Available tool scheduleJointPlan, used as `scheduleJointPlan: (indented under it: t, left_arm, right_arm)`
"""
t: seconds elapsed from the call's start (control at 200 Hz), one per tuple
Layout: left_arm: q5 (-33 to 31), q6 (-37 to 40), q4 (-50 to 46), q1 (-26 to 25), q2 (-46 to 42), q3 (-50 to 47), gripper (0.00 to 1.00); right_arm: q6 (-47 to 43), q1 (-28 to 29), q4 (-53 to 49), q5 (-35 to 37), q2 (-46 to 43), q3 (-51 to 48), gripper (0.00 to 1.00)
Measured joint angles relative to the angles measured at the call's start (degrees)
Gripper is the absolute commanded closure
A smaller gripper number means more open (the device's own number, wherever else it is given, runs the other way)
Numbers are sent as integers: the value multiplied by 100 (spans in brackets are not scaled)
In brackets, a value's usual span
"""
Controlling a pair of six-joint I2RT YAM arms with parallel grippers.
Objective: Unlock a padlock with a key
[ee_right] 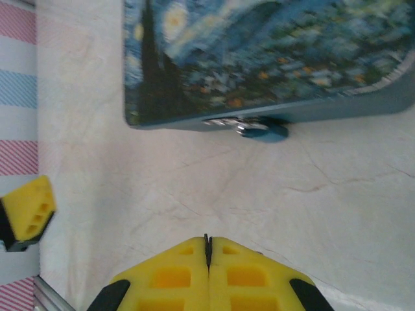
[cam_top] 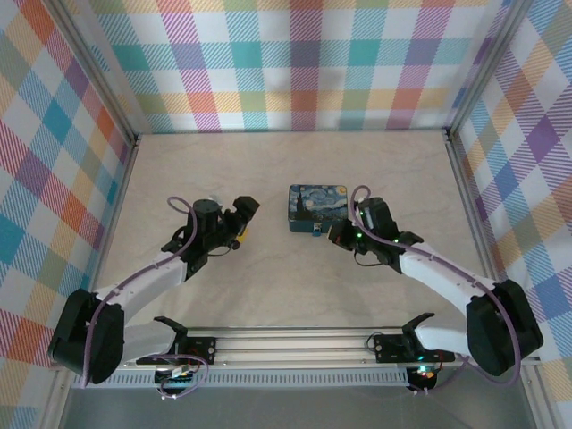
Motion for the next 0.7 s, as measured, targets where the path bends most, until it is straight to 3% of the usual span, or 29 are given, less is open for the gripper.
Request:
scheduleJointPlan:
  t: [0.38,0.7]
  left_arm:
    - [459,-2389,1147,-343,568,105,13]
    - [599,-3314,1493,-745,774,367,18]
  right_arm:
    - [-157,466,922,-92,455,874,100]
    - [-326,990,1458,-286,1202,1552,100]
